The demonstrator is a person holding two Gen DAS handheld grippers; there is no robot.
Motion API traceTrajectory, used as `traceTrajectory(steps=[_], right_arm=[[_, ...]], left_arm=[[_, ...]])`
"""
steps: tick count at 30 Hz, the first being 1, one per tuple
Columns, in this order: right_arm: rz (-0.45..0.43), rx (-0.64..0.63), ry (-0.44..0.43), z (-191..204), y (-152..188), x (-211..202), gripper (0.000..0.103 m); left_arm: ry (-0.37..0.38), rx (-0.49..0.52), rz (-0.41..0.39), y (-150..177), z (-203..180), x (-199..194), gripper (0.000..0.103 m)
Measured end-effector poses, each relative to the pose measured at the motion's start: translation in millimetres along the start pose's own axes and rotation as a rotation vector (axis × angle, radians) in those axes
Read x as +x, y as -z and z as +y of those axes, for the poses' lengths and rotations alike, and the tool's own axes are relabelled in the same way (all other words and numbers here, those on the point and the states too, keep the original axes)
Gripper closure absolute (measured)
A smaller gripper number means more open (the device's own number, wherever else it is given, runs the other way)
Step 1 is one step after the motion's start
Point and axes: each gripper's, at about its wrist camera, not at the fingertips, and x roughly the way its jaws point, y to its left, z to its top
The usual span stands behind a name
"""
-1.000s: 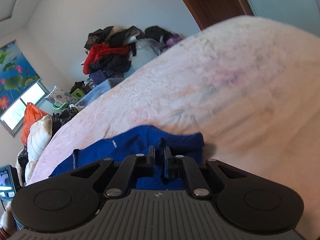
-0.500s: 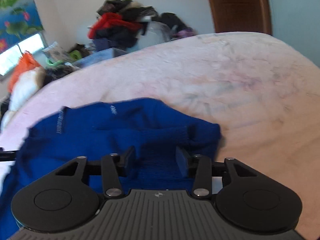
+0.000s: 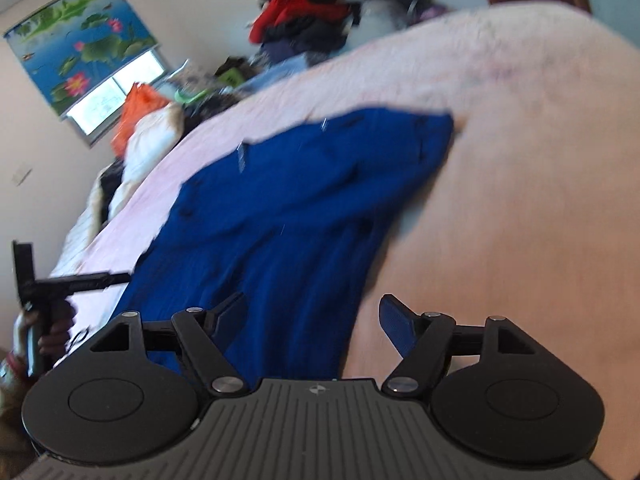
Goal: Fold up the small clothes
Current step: 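Grasp the sweater hem with the left tool while the right tool grasps it too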
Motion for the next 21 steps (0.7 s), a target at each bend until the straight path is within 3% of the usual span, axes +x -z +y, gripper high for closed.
traceTrajectory(steps=[3,5,9,12,13,14,15,16,18,21], right_arm=[[0.003,0.054,-0.081,-3,29,-16,0.026],[-0.001,0.090,-0.128,-4,43,-25,0.026],[0.032,0.091,-0.218,9,67,-22,0.038],[0.045,0.064,-0.252,27,69,-9,0.047],[0.055,0.053,-0.246,32,68,0,0.059],[0.058,0.038,-0.230,37,66,6,0.066],[0.059,0.026,-0.203,41,62,13,0.083],[0.059,0.017,-0.171,44,58,18,0.092],[0.040,-0.025,-0.134,52,47,25,0.093],[0.011,-0.128,-0.041,66,26,35,0.093]], left_arm=[[0.123,-0.021,0.047,26,17,-9,0.019],[0.175,-0.023,0.035,43,18,-20,0.016],[0.329,-0.030,0.065,67,6,-35,0.010],[0.354,0.009,0.062,76,-17,-40,0.010],[0.349,0.025,0.060,76,-25,-39,0.011],[0.346,0.034,0.053,74,-31,-37,0.017],[0.343,0.046,0.045,71,-38,-35,0.043],[0.337,0.062,0.045,66,-44,-32,0.068],[0.351,0.060,0.058,50,-50,-18,0.091],[0.352,0.040,0.032,31,-55,-1,0.093]])
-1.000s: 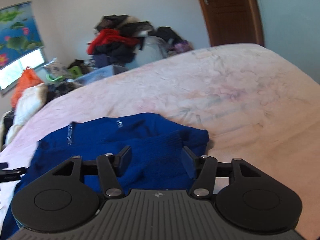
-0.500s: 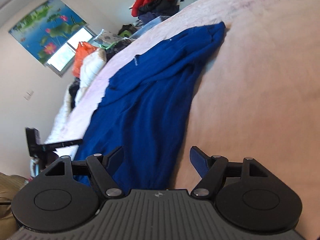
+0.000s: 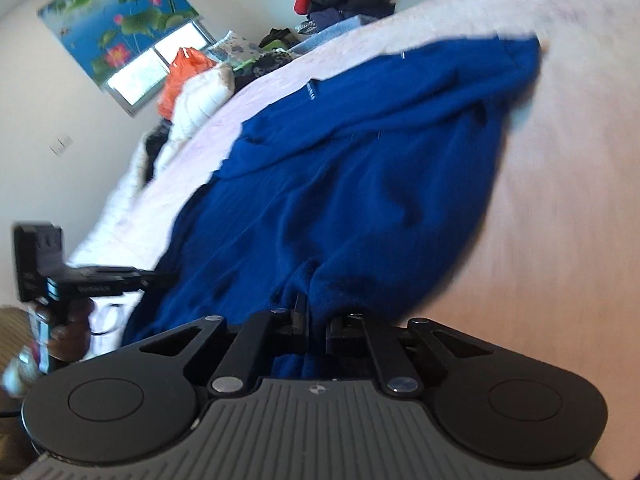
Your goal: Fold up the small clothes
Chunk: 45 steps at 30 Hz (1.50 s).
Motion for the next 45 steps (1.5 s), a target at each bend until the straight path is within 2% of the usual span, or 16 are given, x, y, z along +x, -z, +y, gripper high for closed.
traceTrajectory(steps=[4,6,9,10,11,13,15,21,23,25,26,27,28,33,39,45], right_arm=[[-0.049,-0.087,0.104,0,-26,8,0.094],[-0.068,-0.070,0.140,-9,-34,11,0.090],[-0.063,0.052,0.072,-28,-31,5,0.076],[-0.068,0.066,0.048,-30,-26,-1,0.067],[-0.074,0.078,0.026,-32,-19,-7,0.064],[-0.064,0.115,-0.001,-32,-7,-16,0.059],[-0.036,0.158,-0.004,-34,9,-25,0.054],[0.009,0.254,-0.167,-31,52,-44,0.054],[-0.008,0.265,-0.188,-25,60,-43,0.053],[-0.021,0.279,-0.187,-23,61,-40,0.068],[-0.022,0.288,-0.182,-23,61,-36,0.074],[-0.014,0.290,-0.170,-21,60,-32,0.087],[-0.005,0.280,-0.151,-19,60,-29,0.094],[-0.055,0.241,-0.141,-7,55,-51,0.094],[-0.151,0.186,-0.199,10,41,-107,0.093],[-0.211,0.121,-0.252,34,30,-143,0.093]], left_arm=[[-0.080,-0.003,-0.090,-22,0,10,0.094],[-0.086,-0.047,-0.069,-30,5,18,0.093],[-0.045,-0.080,-0.042,-24,13,10,0.090],[-0.044,-0.068,-0.036,-20,13,6,0.084],[-0.045,-0.058,-0.033,-14,13,1,0.079],[-0.042,-0.051,-0.026,1,14,-9,0.041],[-0.016,-0.051,-0.034,16,15,-22,0.029],[0.082,0.024,-0.008,60,4,-48,0.030],[0.080,0.060,-0.021,67,-7,-48,0.032],[0.033,0.101,-0.033,68,-18,-45,0.058],[0.014,0.099,-0.029,66,-21,-43,0.066],[0.025,0.082,-0.015,63,-20,-42,0.080],[0.045,0.049,0.002,57,-19,-39,0.086],[0.058,0.044,-0.029,56,-24,-55,0.089],[0.136,0.099,-0.196,50,-39,-117,0.089],[0.170,0.122,-0.333,45,-41,-173,0.089]])
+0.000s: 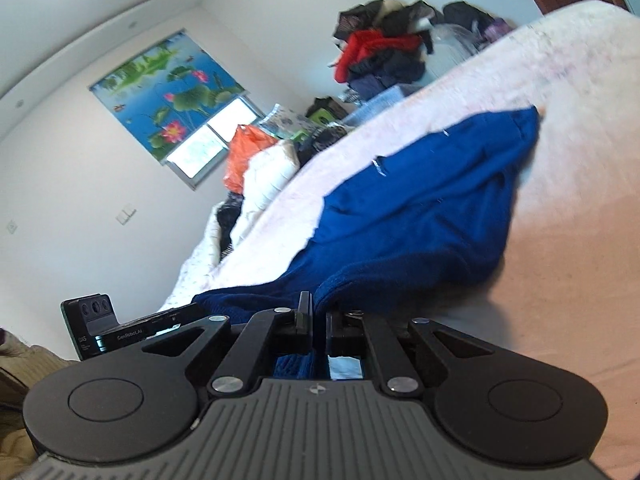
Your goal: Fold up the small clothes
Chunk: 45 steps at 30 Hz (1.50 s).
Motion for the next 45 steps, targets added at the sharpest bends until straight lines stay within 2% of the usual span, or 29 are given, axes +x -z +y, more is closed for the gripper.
traceTrajectory(steps=[2,4,9,22,31,35,45], right_arm=[[0.004,-0.041,-0.012,12,-1,-3,0.093],[0.012,-0.063,-0.020,15,-2,-2,0.093],[0.017,-0.014,0.009,5,-1,4,0.093],[-0.061,0.066,0.039,-15,-13,35,0.093],[-0.099,0.132,0.128,-39,-10,58,0.093],[-0.086,0.119,0.170,-43,-14,72,0.093],[-0.083,0.061,0.169,-33,-25,91,0.093]], left_arm=[[0.008,0.014,-0.025,0,-1,-10,0.089],[-0.015,0.006,-0.009,1,2,-6,0.089],[-0.032,-0.032,0.040,6,8,11,0.089],[-0.132,-0.017,0.025,-10,4,37,0.089],[-0.334,-0.069,0.121,-21,9,90,0.089],[-0.420,-0.046,0.162,-23,5,114,0.089],[-0.486,-0.021,0.198,-25,3,131,0.089]])
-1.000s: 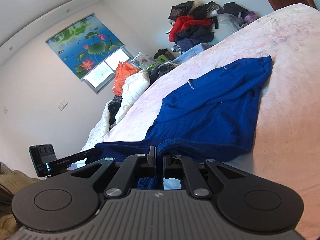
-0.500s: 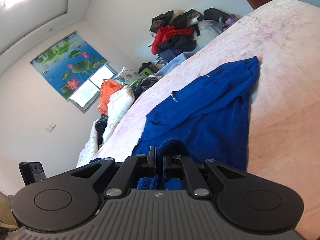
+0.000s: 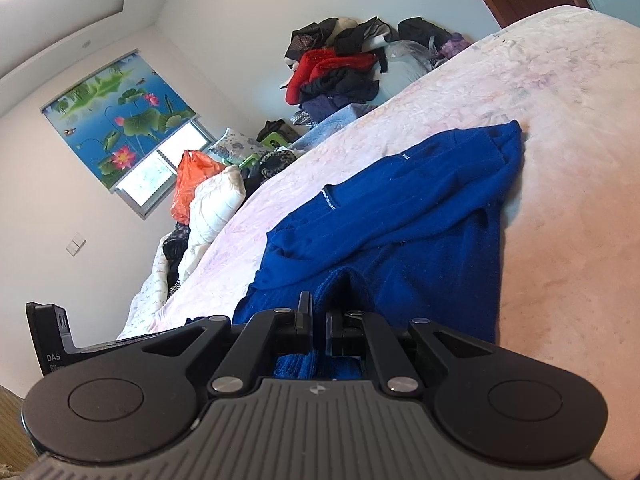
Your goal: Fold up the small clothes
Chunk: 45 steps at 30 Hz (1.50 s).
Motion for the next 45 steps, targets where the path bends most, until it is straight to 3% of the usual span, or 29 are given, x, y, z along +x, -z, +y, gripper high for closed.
traceTrajectory(steps=[9,19,31,45], right_arm=[[-0.014,0.027,0.026,-9,0,4,0.093],[-0.027,0.034,0.019,-6,0,3,0.093],[-0.092,-0.026,-0.010,12,-39,16,0.093],[-0.151,0.065,-0.021,-14,-85,55,0.093]], left_arm=[[-0.104,0.016,0.008,-4,-12,9,0.089],[-0.100,0.010,0.004,-7,-11,5,0.089],[-0.127,-0.025,-0.098,-58,0,-1,0.089],[-0.174,-0.042,-0.117,-107,2,48,0.089]])
